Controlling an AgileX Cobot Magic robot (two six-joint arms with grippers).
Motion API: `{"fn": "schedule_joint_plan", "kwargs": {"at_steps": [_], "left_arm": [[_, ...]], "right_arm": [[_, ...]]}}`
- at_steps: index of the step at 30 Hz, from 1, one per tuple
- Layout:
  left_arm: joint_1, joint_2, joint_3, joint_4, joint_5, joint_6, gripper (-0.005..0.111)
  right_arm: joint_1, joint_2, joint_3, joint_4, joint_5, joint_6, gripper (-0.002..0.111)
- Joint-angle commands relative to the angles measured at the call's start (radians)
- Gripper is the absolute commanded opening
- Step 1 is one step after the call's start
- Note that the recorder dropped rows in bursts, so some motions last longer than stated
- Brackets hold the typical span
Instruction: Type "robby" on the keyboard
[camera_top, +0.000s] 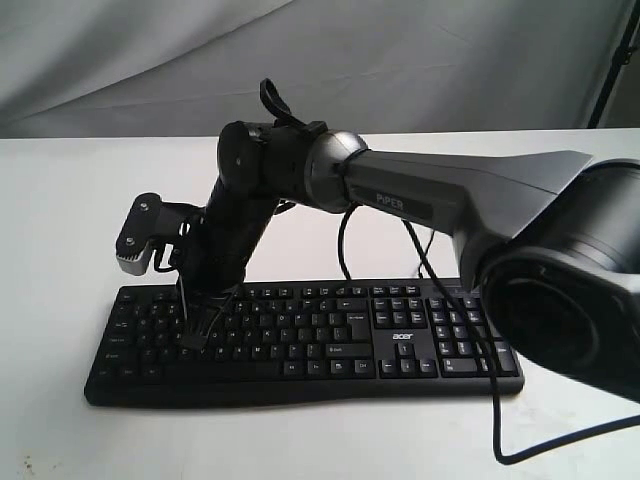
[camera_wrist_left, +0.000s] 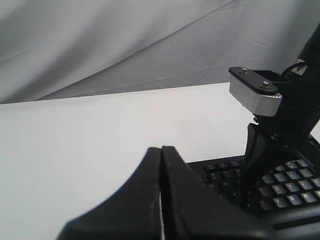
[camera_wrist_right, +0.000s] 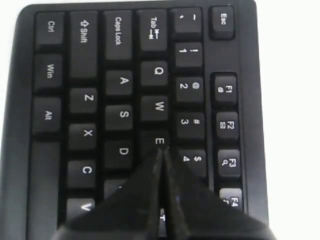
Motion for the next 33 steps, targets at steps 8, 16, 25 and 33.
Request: {"fn": "schedule_joint_plan", "kwargs": {"at_steps": [8, 16, 25, 33], "left_arm": [[-0.006, -0.003, 0.004, 0.005, -0.006, -0.003, 0.0], [-0.006, -0.003, 0.004, 0.005, -0.006, -0.003, 0.0], [-0.006, -0.003, 0.004, 0.005, -0.006, -0.003, 0.0], [-0.006, -0.003, 0.004, 0.005, -0.006, -0.003, 0.0]], "right_arm": [[0.002, -0.002, -0.006, -0.01, 0.024, 0.002, 0.0], [0.002, -0.002, -0.006, -0.01, 0.024, 0.002, 0.0], [0.002, -0.002, 0.028, -0.01, 0.015, 0.002, 0.0], [0.002, -0.023, 0.028, -0.017, 0.002, 0.0, 0.0]]}}
